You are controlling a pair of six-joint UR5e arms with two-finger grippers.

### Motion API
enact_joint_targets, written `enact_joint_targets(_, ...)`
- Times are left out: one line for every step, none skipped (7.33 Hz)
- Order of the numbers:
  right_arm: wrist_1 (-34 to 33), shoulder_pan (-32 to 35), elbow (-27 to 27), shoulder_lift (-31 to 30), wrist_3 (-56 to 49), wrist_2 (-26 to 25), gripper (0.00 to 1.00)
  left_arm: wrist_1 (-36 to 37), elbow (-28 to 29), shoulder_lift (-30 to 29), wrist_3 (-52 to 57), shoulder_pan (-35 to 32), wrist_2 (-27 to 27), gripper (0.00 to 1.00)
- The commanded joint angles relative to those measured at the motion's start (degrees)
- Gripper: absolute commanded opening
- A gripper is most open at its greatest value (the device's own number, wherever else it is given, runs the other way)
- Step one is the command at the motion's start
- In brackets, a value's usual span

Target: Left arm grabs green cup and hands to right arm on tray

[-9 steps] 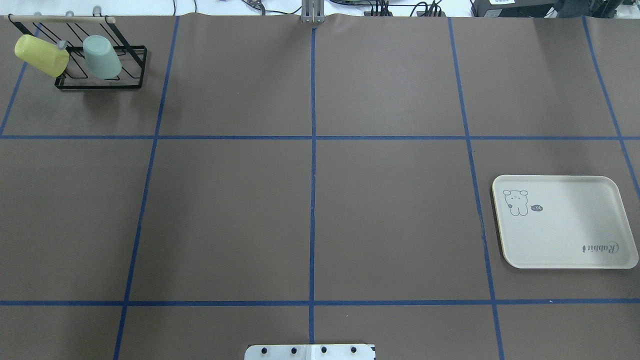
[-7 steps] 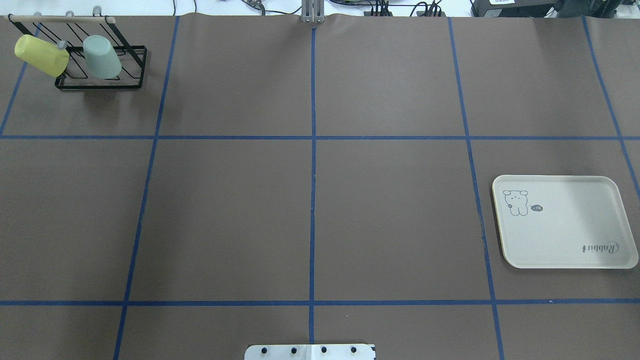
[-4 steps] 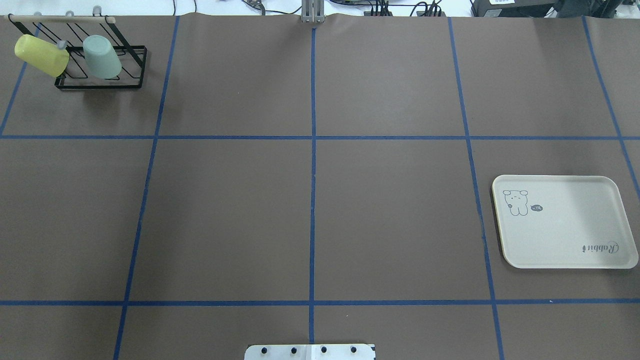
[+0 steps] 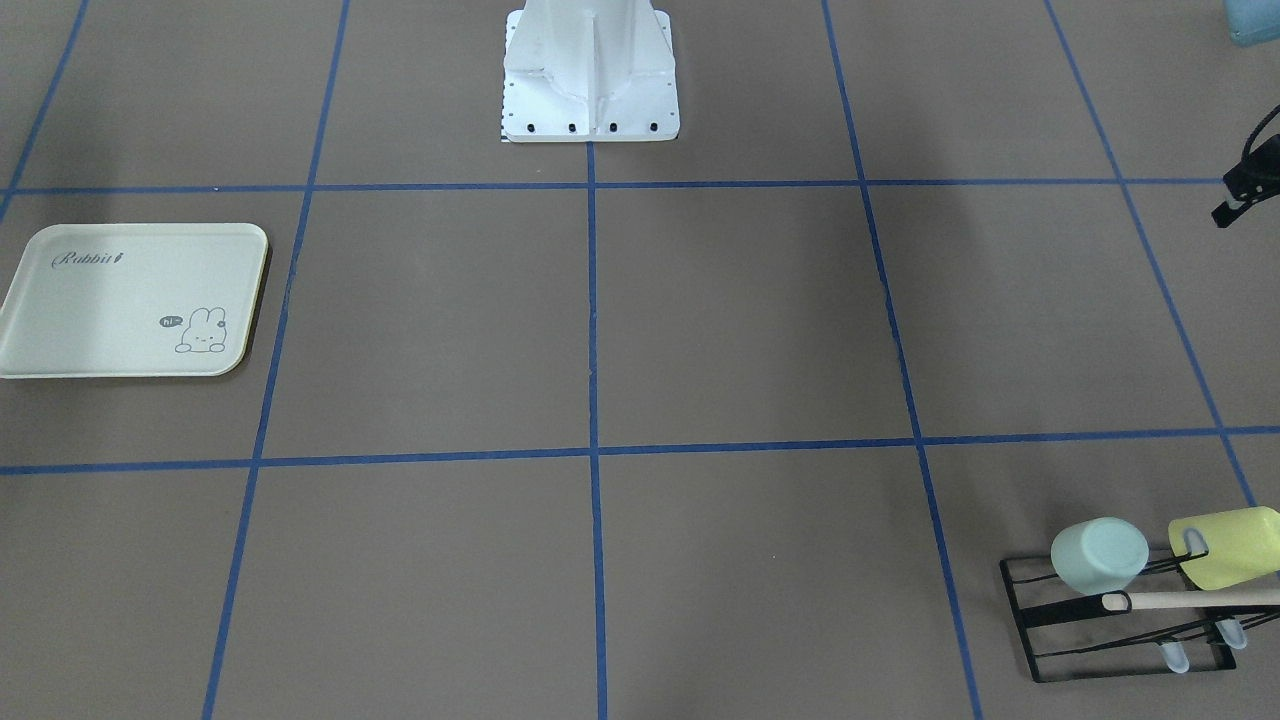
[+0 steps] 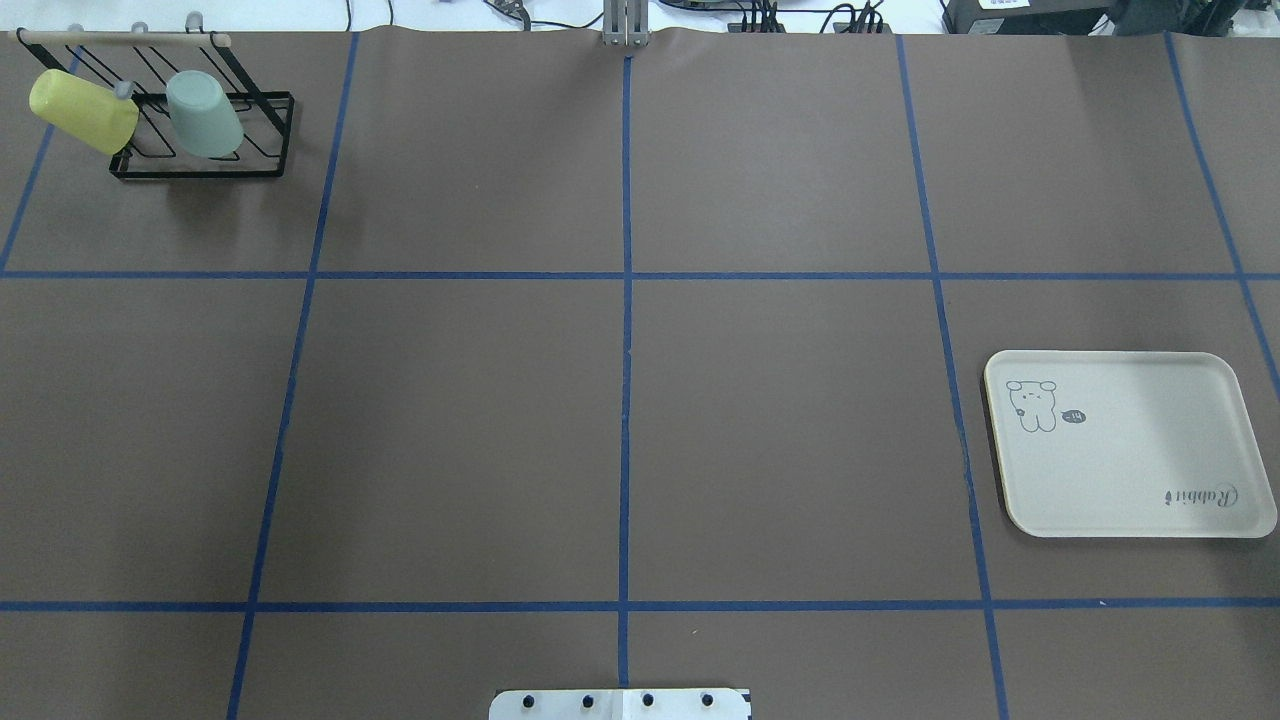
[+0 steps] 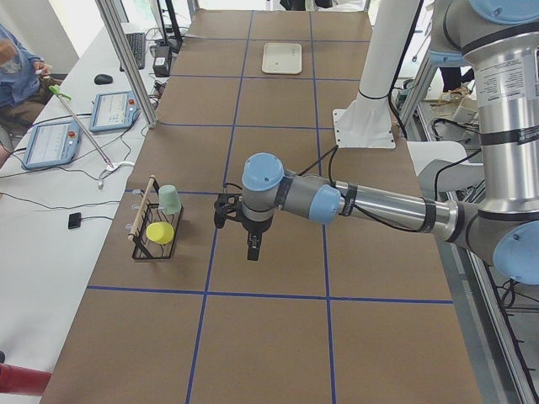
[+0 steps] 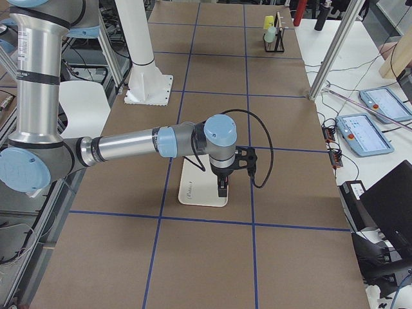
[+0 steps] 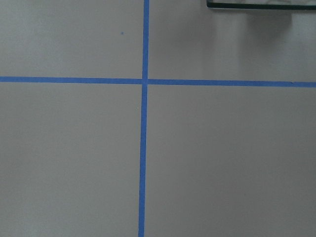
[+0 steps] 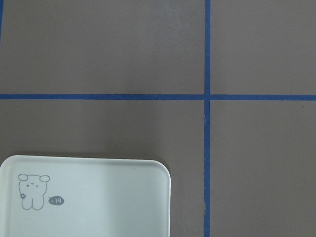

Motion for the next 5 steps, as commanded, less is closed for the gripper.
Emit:
enact_joint_targets(0.12,-0.09,0.85,-0.49,-0.05,1.07,1.0,5.12,1.13,-9.75,-4.92,5.03,1.87,1.0)
enact_joint_targets(0.12,-0.09,0.16,-0.32,-0.14,1.08,1.0,9.77,2.09,-15.98,-7.64,7.83,10.85,1.0)
enact_joint_targets(0.3,-0.09,0.24,0.12,-0.66,1.08,1.0,10.25,4.98,-19.69,-8.71,10.82,15.46,1.0)
enact_joint_targets(1.87,-0.09,-0.02,-0.05,-0.84,1.08,1.0,9.91,10.31,-24.95,-9.5,11.29,15.68,1.0)
enact_joint_targets(4.84,-0.27,-0.37,-0.57,-0.76,1.16,1.0,9.73,15.93,-30.05,-9.25,12.77,16.03,1.0)
